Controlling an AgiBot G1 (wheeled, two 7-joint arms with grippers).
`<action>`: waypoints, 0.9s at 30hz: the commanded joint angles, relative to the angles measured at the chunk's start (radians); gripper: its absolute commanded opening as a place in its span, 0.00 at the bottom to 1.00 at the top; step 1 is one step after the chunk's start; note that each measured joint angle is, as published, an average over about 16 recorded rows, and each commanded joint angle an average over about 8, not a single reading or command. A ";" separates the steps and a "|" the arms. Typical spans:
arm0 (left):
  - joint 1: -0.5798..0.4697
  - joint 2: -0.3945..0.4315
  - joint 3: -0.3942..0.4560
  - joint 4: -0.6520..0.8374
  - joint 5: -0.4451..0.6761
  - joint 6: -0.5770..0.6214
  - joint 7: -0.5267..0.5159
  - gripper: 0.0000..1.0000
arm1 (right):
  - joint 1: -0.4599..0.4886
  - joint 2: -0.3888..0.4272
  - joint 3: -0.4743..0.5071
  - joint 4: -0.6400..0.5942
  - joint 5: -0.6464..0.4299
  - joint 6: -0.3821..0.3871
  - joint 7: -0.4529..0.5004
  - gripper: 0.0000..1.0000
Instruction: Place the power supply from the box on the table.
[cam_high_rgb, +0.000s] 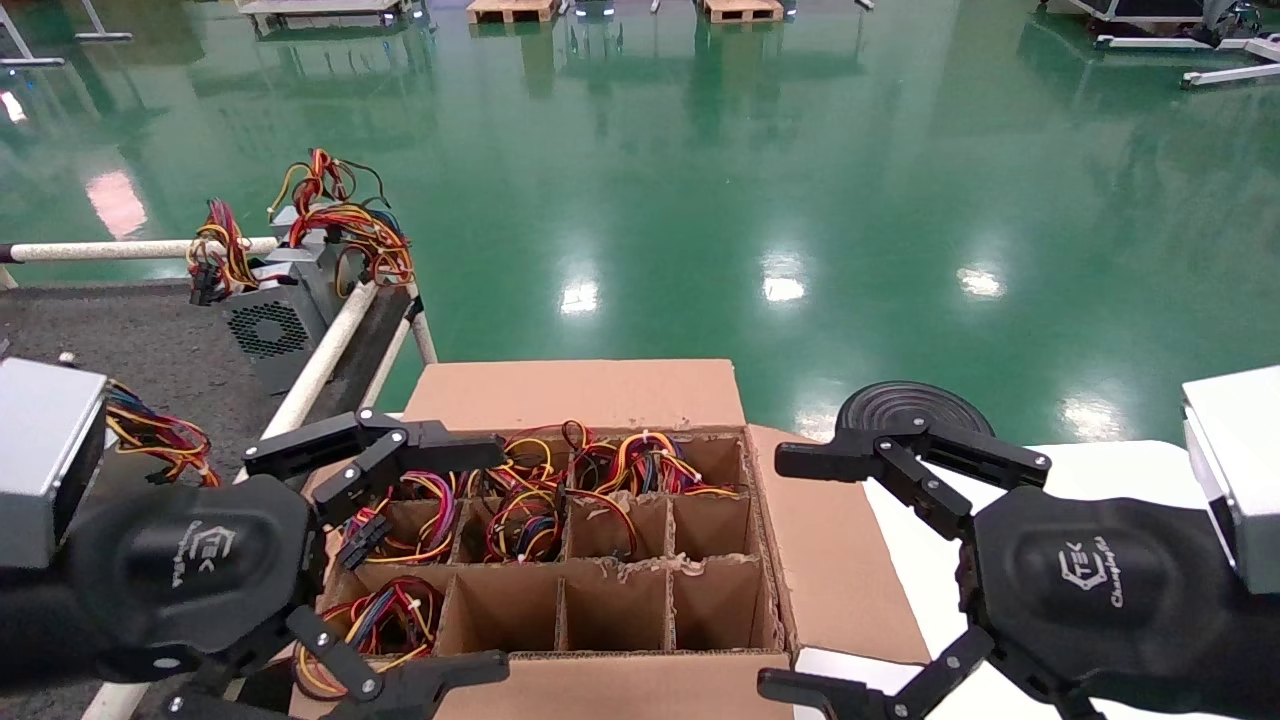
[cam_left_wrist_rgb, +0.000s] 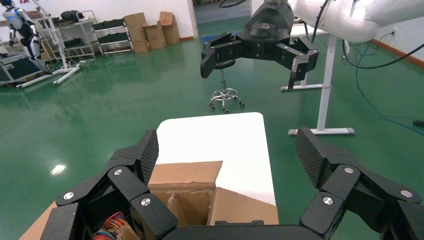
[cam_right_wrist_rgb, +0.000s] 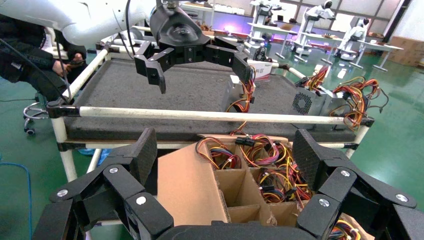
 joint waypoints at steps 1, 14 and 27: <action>0.000 0.000 0.000 0.000 0.000 0.000 0.000 1.00 | 0.000 0.000 0.000 0.000 0.000 0.000 0.000 1.00; 0.000 0.000 0.000 0.000 0.000 0.000 0.000 1.00 | 0.000 0.000 0.000 0.000 0.000 0.000 0.000 1.00; 0.000 0.000 0.000 0.000 0.000 0.000 0.000 1.00 | 0.000 0.000 0.000 0.000 0.000 0.000 0.000 0.00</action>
